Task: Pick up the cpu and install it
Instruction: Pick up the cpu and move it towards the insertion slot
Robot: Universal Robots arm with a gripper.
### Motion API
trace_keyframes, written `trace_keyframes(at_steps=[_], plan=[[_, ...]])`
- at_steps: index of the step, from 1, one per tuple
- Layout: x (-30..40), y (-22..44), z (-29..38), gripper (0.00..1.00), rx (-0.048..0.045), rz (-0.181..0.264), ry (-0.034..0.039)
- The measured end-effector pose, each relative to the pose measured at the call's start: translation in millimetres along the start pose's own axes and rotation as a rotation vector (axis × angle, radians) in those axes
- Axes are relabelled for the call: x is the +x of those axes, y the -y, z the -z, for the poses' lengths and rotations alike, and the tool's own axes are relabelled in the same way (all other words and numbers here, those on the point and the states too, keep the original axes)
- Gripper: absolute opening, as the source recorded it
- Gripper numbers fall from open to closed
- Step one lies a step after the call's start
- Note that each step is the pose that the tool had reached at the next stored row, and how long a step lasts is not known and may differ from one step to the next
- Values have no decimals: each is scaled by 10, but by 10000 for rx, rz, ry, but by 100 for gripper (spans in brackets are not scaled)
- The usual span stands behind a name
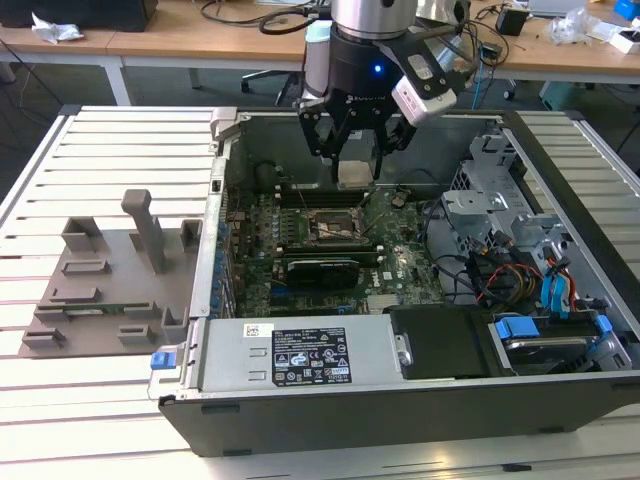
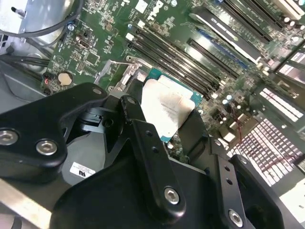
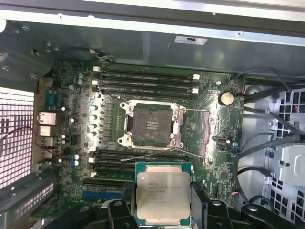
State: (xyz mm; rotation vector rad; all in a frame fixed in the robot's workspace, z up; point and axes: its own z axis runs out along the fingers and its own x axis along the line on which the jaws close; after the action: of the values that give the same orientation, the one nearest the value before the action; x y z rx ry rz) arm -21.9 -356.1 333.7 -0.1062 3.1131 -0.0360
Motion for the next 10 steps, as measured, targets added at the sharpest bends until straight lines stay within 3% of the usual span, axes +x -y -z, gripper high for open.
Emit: trace_keyframes(at_steps=[3, 10], plan=[[-52, -5, -121, 55, 4, 0, -7], [-89, -25, -265, 55, 5, 1, -14]])
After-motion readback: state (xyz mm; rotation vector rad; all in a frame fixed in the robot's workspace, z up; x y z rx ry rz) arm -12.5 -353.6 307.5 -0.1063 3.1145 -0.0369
